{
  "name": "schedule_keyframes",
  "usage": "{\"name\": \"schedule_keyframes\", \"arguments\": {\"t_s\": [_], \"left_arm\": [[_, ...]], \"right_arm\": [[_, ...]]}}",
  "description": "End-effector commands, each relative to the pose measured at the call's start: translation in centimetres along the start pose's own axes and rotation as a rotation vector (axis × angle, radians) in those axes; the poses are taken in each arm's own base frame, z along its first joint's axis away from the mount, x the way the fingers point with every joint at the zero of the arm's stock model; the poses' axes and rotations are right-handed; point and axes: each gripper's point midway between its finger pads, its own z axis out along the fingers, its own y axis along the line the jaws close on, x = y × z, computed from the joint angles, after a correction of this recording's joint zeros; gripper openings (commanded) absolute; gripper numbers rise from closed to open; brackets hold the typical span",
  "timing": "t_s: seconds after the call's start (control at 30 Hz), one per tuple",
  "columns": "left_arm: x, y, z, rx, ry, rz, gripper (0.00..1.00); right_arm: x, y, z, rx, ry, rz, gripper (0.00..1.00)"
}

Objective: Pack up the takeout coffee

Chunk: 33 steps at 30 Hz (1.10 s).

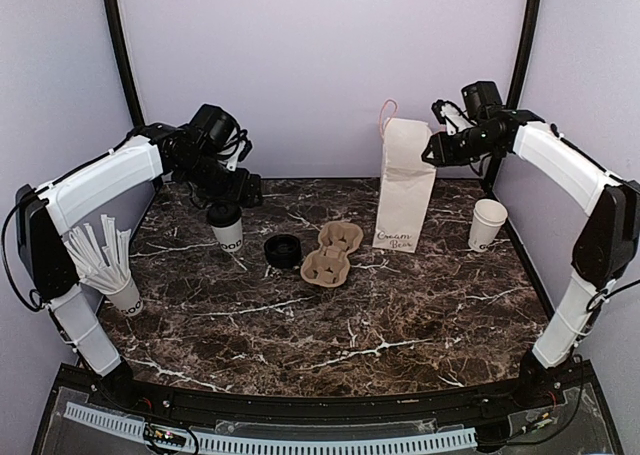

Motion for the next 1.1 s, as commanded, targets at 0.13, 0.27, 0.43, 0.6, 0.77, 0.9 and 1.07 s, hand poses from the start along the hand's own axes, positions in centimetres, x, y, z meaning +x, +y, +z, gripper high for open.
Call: {"name": "schedule_keyframes", "arguments": {"t_s": [0.13, 0.27, 0.43, 0.6, 0.77, 0.9, 1.07], "left_arm": [[-0.2, -1.5, 0.0, 0.071, -0.009, -0.013, 0.83], [0.0, -1.7, -0.5, 0.085, -0.015, -0.019, 0.83], [-0.3, -2.3, -1.3, 0.111, -0.036, -0.015, 0.82], [-0.2, -3.1, -2.2, 0.133, -0.053, 0.002, 0.80], [0.2, -4.7, -2.8, 0.201, -0.079, 0.039, 0.78], [0.4, -6.3, -2.8, 0.246, -0.084, 0.047, 0.73], [0.7, -8.6, -0.6, 0.234, -0.048, 0.013, 0.71]], "right_arm": [[-1.4, -1.1, -0.4, 0.045, -0.050, 0.001, 0.00], [-1.7, -2.1, -2.2, 0.068, -0.074, -0.015, 0.00], [-1.6, -2.1, -5.6, -0.032, -0.119, -0.031, 0.00], [-0.5, -0.7, -9.7, -0.097, -0.173, -0.135, 0.00], [2.4, 0.9, -12.2, -0.140, -0.165, -0.261, 0.00], [5.3, 1.7, -13.0, -0.162, -0.139, -0.319, 0.00], [8.3, 1.3, -13.2, -0.135, -0.087, -0.360, 0.00]]}}
